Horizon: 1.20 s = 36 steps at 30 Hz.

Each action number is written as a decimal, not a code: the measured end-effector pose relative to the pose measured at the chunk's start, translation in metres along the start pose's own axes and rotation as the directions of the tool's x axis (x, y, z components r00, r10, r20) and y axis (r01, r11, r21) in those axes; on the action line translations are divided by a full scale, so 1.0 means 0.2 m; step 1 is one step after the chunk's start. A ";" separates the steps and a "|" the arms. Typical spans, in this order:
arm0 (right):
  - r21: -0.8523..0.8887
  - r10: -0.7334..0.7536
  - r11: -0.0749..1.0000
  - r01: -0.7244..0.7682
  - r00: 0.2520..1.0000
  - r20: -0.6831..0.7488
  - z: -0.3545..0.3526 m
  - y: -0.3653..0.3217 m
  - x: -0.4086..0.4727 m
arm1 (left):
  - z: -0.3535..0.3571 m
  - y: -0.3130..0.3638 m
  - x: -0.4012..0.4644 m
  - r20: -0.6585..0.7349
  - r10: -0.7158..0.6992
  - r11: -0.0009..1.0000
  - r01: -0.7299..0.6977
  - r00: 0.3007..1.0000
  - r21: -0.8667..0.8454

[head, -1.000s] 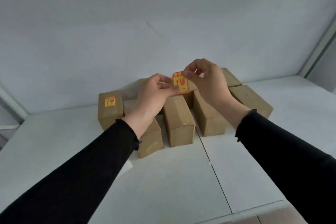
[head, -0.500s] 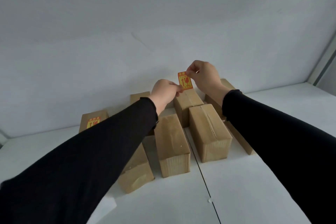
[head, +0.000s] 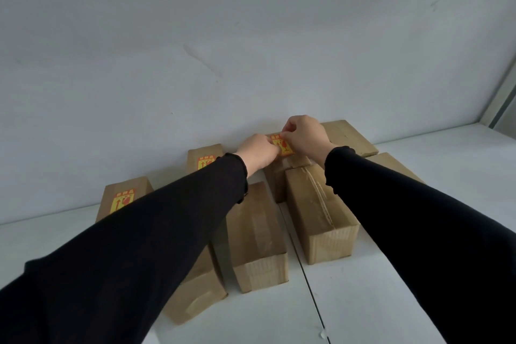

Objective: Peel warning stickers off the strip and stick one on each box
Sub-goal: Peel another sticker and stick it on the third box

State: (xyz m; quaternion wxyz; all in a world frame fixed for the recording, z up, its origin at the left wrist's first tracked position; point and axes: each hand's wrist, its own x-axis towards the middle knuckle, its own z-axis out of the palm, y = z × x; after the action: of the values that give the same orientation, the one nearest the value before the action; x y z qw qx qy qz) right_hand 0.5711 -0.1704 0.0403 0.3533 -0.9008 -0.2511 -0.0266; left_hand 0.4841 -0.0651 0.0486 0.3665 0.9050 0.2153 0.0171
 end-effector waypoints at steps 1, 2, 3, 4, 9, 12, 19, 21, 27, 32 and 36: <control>-0.005 0.002 1.000 -0.002 1.000 -0.001 0.00 0.01 0.00 | 0.00 0.00 0.01 0.007 -0.003 1.000 0.003 1.000 -0.010; -0.008 0.002 1.000 -0.002 1.000 0.001 0.00 0.01 0.01 | 0.01 0.00 0.02 0.013 -0.012 1.000 0.012 1.000 -0.026; -0.012 0.004 1.000 -0.004 1.000 0.005 0.00 0.01 0.01 | 0.01 0.00 0.03 0.017 -0.022 0.999 0.023 1.000 -0.048; -0.018 0.005 1.000 -0.005 1.000 0.011 0.00 0.01 0.01 | 0.02 0.00 0.03 0.019 -0.029 0.997 0.030 0.999 -0.069; -0.057 0.002 0.998 -0.001 1.000 0.015 0.00 0.01 0.02 | 0.01 0.01 0.05 0.025 -0.101 0.985 0.104 0.995 -0.137; -0.070 -0.008 0.998 0.009 1.000 0.019 0.01 0.02 0.02 | 0.01 0.01 0.05 0.033 -0.113 0.985 0.116 0.993 -0.129; -0.108 -0.037 0.993 0.038 0.999 0.011 0.04 0.02 0.02 | 0.02 -0.01 0.04 0.012 -0.018 0.999 0.017 1.000 0.030; -0.128 -0.042 0.991 0.042 0.999 0.005 0.04 0.02 0.02 | 0.02 -0.01 0.04 -0.012 0.007 0.998 -0.006 1.000 0.063; -0.176 -0.042 0.984 0.035 0.999 -0.032 0.05 0.03 0.03 | 0.03 -0.04 0.00 -0.129 0.121 0.985 -0.103 0.984 0.138; -0.179 -0.014 0.984 0.006 0.999 -0.047 0.05 0.02 0.03 | 0.04 -0.06 -0.01 -0.117 0.162 0.977 -0.143 0.980 0.157; -0.173 0.011 0.985 -0.019 0.999 -0.051 0.06 0.00 0.03 | 0.03 -0.06 -0.01 -0.106 0.156 0.975 -0.136 0.982 0.178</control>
State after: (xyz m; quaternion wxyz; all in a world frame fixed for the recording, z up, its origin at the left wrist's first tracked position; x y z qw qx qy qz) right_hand 0.5743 -0.1601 0.0315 0.2798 -0.9291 -0.2322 -0.0683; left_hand 0.4795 -0.0616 0.0373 0.2721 0.9437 0.1702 0.0797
